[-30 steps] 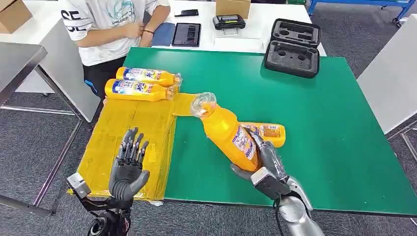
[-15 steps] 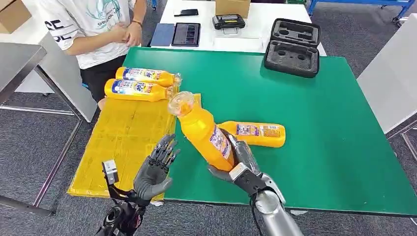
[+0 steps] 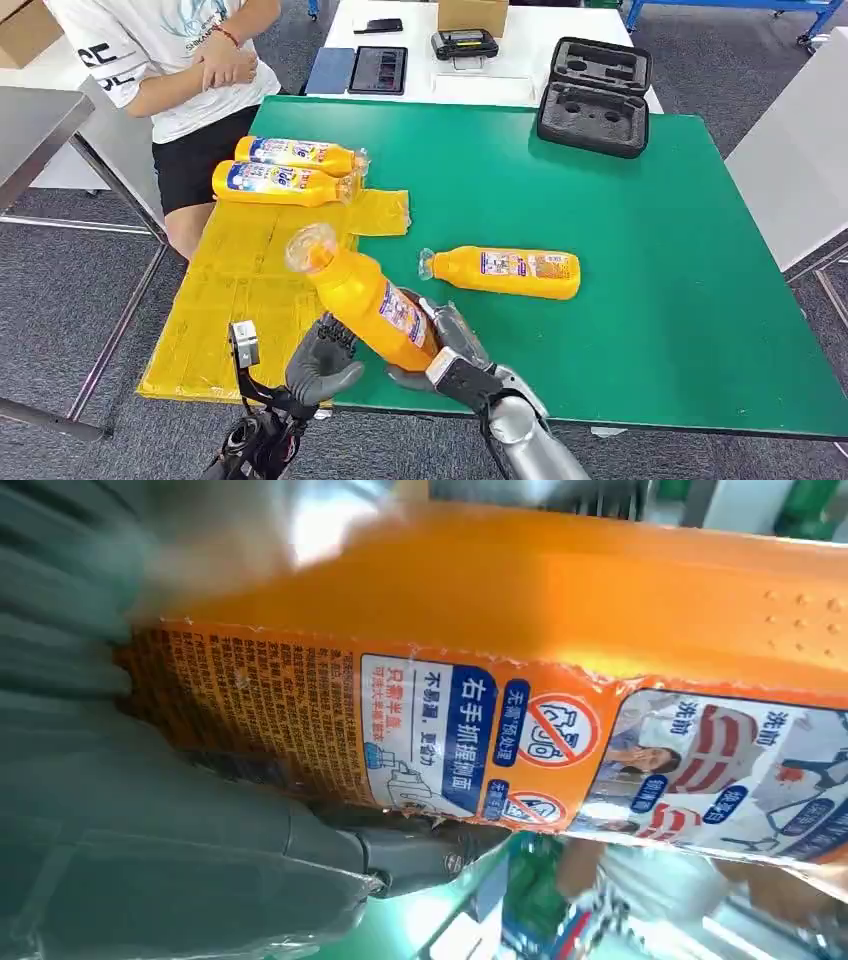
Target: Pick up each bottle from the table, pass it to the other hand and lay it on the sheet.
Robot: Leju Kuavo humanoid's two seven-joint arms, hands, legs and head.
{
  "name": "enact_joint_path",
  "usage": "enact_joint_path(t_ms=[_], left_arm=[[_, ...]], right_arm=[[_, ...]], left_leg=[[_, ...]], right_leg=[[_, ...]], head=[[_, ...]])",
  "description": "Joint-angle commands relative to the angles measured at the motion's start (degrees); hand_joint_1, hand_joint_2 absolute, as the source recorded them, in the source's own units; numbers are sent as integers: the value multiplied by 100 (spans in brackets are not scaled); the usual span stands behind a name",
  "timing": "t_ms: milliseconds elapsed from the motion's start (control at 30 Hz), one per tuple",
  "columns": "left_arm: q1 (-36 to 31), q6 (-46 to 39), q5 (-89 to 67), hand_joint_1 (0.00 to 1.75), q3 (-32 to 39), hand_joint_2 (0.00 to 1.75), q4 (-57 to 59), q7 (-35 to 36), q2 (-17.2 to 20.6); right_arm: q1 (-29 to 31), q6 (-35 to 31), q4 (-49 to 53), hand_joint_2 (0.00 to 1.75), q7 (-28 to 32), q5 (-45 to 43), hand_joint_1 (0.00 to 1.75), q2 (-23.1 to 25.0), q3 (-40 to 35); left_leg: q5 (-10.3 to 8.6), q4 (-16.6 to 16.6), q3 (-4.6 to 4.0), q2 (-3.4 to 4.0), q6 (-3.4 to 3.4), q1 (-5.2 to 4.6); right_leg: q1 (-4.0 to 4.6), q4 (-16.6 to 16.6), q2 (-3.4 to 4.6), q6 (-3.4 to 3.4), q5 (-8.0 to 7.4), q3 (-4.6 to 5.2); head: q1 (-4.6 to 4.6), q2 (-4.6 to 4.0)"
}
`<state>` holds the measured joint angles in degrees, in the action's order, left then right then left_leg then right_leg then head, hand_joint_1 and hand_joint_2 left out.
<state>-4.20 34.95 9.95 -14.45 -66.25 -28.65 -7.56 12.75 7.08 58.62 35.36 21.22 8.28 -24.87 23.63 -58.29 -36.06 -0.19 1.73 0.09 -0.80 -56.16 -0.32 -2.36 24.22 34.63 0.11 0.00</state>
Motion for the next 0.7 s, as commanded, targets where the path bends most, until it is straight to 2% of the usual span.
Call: enact_joint_path(t_ms=[33,233,300,367,500,700], left_arm=[[-299,-4,23,0,-144,175,580,27,118],[-336,182,349,0,-59,175,662,9,128],[-358,880,1099,0,-37,175,765,272,118],[-311,1044,1386,0,-48,175,623,347,146],[-315,693,1543,0,108,175,600,391,136],[-292,692,1672,0,97,175,594,459,148]], right_arm=[[272,20,-626,175,13,1,175,-4,-292],[337,99,-960,175,17,95,175,34,-565],[414,98,-1190,175,74,114,175,69,-692],[482,104,-1353,175,96,140,175,98,-776],[492,252,-1442,175,130,193,175,122,-932],[673,278,-1759,175,134,225,175,135,-1050]], left_leg=[[4,5,16,1,-5,2],[4,6,16,4,-6,2],[8,7,26,11,-8,4],[8,9,31,10,-9,3],[6,5,22,1,-8,4],[9,5,26,6,-8,6]], right_leg=[[3,5,1,6,3,-16],[2,5,4,6,3,-14],[4,7,12,9,4,-23],[3,7,12,11,5,-27],[5,4,4,9,6,-19],[5,5,8,9,7,-23]], head=[[2,0],[0,0],[2,0],[2,0],[-2,0],[0,0]])
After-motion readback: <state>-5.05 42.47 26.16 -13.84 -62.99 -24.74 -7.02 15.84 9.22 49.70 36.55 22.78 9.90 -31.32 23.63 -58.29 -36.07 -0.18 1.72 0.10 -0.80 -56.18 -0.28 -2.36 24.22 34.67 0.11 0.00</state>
